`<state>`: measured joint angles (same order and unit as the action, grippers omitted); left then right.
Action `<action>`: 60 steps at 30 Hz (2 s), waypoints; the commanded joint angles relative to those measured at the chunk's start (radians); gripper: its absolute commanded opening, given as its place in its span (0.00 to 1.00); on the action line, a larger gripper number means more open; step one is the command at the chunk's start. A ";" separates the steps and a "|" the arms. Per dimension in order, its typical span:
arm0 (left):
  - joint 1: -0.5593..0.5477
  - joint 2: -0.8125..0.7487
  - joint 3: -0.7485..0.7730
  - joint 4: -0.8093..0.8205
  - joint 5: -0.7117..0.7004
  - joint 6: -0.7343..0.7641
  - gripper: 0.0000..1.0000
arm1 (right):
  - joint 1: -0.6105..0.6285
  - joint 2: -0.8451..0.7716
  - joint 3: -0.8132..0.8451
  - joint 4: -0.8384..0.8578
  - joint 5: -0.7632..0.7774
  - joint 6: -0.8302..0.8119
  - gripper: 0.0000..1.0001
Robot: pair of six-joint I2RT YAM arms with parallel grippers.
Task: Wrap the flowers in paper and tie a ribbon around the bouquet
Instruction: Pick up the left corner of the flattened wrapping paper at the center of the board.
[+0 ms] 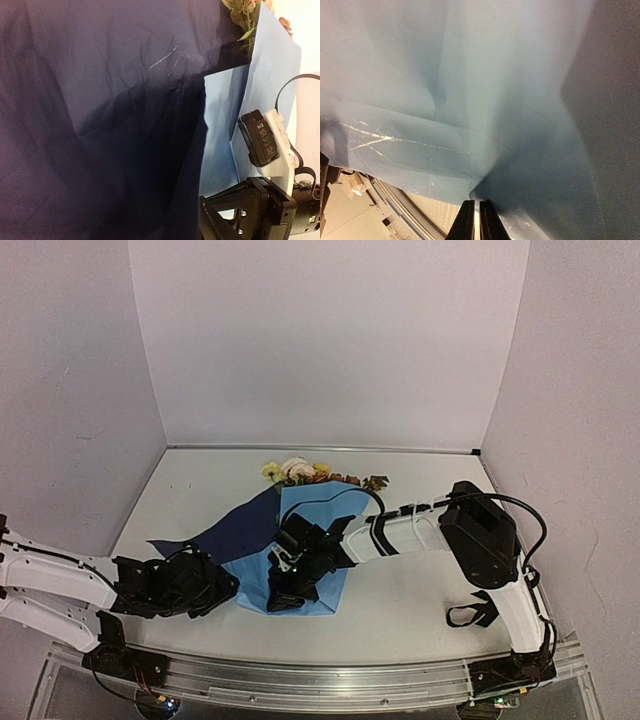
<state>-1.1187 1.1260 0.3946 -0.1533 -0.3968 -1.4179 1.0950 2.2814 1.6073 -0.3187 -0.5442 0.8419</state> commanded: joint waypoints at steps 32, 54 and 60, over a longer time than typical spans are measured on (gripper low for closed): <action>-0.001 -0.095 -0.037 -0.127 -0.071 -0.032 0.22 | 0.009 0.047 -0.032 -0.054 0.051 0.008 0.05; 0.010 -0.174 0.028 -0.058 -0.114 0.298 0.00 | 0.007 0.044 -0.030 -0.055 0.049 0.009 0.05; 0.008 -0.086 0.144 0.001 -0.030 0.509 0.00 | 0.007 0.036 -0.021 -0.061 0.044 0.001 0.05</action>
<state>-1.1098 0.9879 0.4258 -0.2529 -0.4926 -1.1129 1.0954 2.2814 1.6028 -0.3069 -0.5449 0.8468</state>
